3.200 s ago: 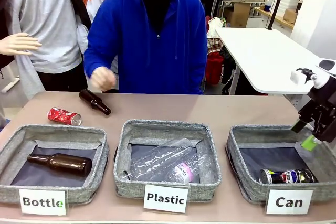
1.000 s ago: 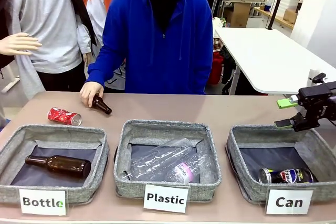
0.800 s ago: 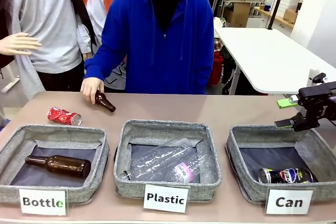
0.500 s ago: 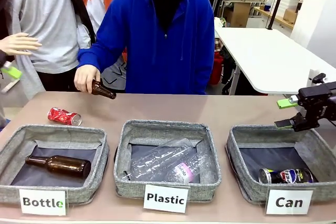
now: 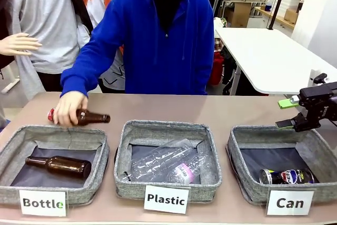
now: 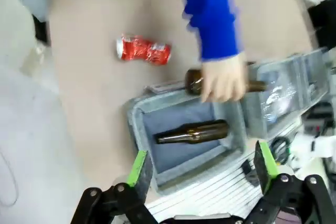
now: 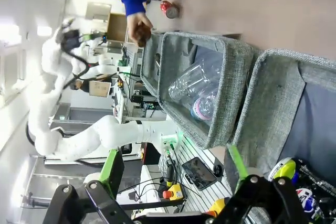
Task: Sort the can waste into the basket.
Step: Pick up the can waste from the table and place it in the right Fabric basket.
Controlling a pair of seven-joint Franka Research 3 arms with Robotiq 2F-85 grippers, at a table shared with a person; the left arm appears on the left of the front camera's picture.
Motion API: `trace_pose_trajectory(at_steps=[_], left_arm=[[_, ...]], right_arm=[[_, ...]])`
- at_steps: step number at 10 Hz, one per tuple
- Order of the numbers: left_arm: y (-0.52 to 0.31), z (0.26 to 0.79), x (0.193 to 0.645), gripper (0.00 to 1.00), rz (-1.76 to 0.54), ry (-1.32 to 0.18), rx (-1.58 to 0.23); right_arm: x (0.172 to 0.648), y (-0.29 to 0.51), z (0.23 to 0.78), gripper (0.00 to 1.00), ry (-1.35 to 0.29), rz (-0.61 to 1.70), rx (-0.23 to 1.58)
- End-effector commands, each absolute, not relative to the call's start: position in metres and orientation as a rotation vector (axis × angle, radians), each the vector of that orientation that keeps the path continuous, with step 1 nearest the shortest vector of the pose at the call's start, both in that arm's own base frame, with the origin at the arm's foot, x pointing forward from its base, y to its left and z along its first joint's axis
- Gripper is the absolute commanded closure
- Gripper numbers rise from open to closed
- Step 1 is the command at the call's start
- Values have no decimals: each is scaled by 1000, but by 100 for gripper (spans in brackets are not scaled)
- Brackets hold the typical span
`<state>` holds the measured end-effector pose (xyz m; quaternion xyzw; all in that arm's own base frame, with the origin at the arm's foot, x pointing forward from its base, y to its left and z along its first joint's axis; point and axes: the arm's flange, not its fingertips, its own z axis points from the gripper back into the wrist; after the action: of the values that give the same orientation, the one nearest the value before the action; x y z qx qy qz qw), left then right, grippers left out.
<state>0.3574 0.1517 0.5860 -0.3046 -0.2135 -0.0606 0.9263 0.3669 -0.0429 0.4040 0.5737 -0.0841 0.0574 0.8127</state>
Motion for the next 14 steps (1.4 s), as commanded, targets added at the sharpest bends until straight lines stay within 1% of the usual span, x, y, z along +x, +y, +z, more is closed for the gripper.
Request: trace_pose_trajectory(at_steps=[1,2,3,5,10,11,12,13,14], left_arm=[[222,598,203,0,-28,-722,-755],[229,584,162,0,0,-767,-777],[235,567,149,0,58,-817,-793],[227,536,130,0,93,-840,-824],[218,549,162,0,43,-772,-796],[209,554,172,0,-5,-751,-793],[194,561,194,0,-56,-690,-745],[174,570,225,0,-158,-627,-734],[146,576,259,0,-223,-536,-671]], right_arm=[[367,-46,406,0,-183,146,1225],[367,-46,406,0,-183,146,1225],[367,-46,406,0,-183,146,1225],[367,-46,406,0,-183,146,1225],[367,-46,406,0,-183,146,1225],[367,-46,406,0,-183,146,1225],[367,-46,406,0,-183,146,1225],[367,-46,406,0,-183,146,1225],[367,-46,406,0,-183,146,1225]])
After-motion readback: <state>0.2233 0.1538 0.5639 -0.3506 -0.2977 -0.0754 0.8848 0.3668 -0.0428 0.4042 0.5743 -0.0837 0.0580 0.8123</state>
